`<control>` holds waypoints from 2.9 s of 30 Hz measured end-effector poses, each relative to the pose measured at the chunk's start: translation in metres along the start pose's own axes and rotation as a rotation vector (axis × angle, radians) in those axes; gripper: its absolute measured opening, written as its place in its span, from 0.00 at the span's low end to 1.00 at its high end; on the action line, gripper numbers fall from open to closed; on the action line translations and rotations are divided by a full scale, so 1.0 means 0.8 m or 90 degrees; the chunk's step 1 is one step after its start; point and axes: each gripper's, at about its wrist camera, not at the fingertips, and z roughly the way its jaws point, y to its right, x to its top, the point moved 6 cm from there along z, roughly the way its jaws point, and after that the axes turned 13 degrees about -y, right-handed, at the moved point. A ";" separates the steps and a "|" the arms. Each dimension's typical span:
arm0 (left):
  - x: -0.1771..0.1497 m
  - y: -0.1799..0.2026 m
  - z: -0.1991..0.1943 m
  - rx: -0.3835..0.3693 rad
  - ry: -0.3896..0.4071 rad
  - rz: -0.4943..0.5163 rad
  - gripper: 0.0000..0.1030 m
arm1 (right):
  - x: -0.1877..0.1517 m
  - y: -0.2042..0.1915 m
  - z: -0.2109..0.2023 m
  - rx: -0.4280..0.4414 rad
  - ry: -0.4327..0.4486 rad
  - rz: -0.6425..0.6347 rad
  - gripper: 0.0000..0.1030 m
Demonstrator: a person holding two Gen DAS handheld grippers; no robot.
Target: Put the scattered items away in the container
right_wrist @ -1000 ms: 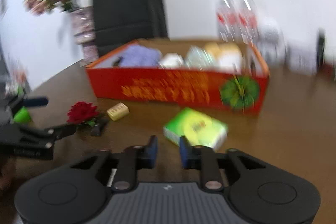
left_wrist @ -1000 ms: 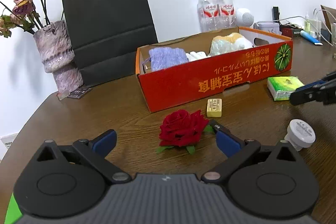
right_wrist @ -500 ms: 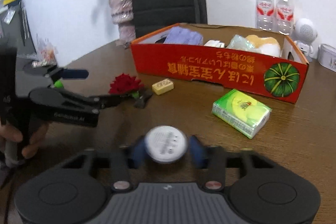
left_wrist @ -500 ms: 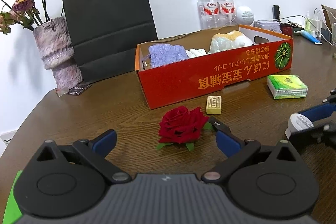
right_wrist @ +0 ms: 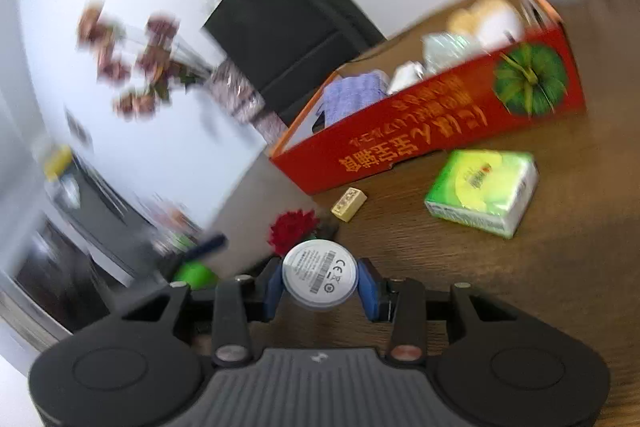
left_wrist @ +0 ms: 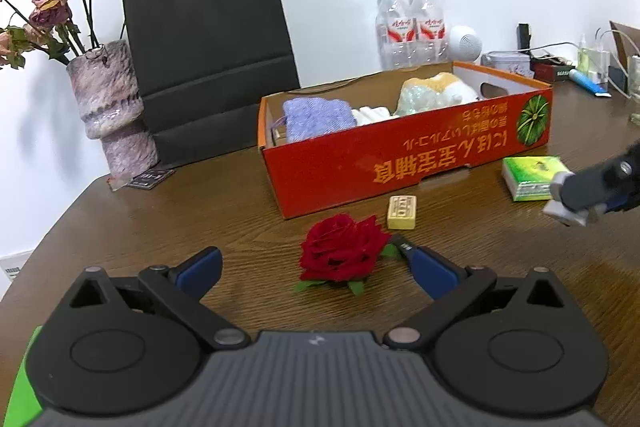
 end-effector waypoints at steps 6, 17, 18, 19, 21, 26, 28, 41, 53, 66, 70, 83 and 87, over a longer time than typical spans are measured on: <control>0.004 0.049 -0.019 -0.054 0.047 0.061 1.00 | 0.002 0.009 0.003 0.125 -0.004 0.076 0.37; -0.001 0.125 -0.034 -0.164 0.074 0.160 0.56 | 0.008 0.007 0.014 0.100 -0.016 0.071 0.37; -0.003 0.127 -0.035 -0.174 0.073 0.166 0.53 | 0.007 0.008 0.015 0.100 -0.022 0.071 0.37; -0.004 0.130 -0.035 -0.182 0.073 0.171 0.46 | 0.006 0.008 0.015 0.101 -0.029 0.071 0.37; -0.008 0.135 -0.038 -0.202 0.073 0.185 0.34 | 0.006 0.009 0.016 0.101 -0.036 0.072 0.37; -0.015 0.140 -0.042 -0.208 0.076 0.204 0.26 | 0.003 0.015 0.015 0.109 -0.055 0.080 0.37; -0.016 0.138 -0.045 -0.212 0.078 0.203 0.26 | 0.003 0.014 0.014 0.108 -0.055 0.076 0.37; -0.001 0.063 0.002 -0.106 -0.018 0.027 0.26 | -0.003 -0.024 0.020 -0.340 0.031 -0.187 0.37; -0.036 0.084 -0.028 -0.089 -0.126 -0.072 0.26 | -0.037 -0.034 -0.001 -0.452 0.018 -0.232 0.37; -0.076 0.120 -0.096 -0.068 -0.133 -0.141 0.26 | -0.120 -0.052 -0.054 -0.436 0.028 -0.186 0.37; -0.075 0.124 -0.112 -0.068 -0.119 -0.140 0.26 | -0.127 -0.060 -0.063 -0.438 0.038 -0.188 0.37; 0.049 0.091 -0.163 -0.035 0.019 -0.106 0.26 | -0.068 -0.124 -0.136 -0.432 0.140 -0.247 0.37; 0.168 0.049 -0.132 -0.111 -0.022 -0.111 0.26 | 0.035 -0.167 -0.174 -0.405 0.170 -0.269 0.37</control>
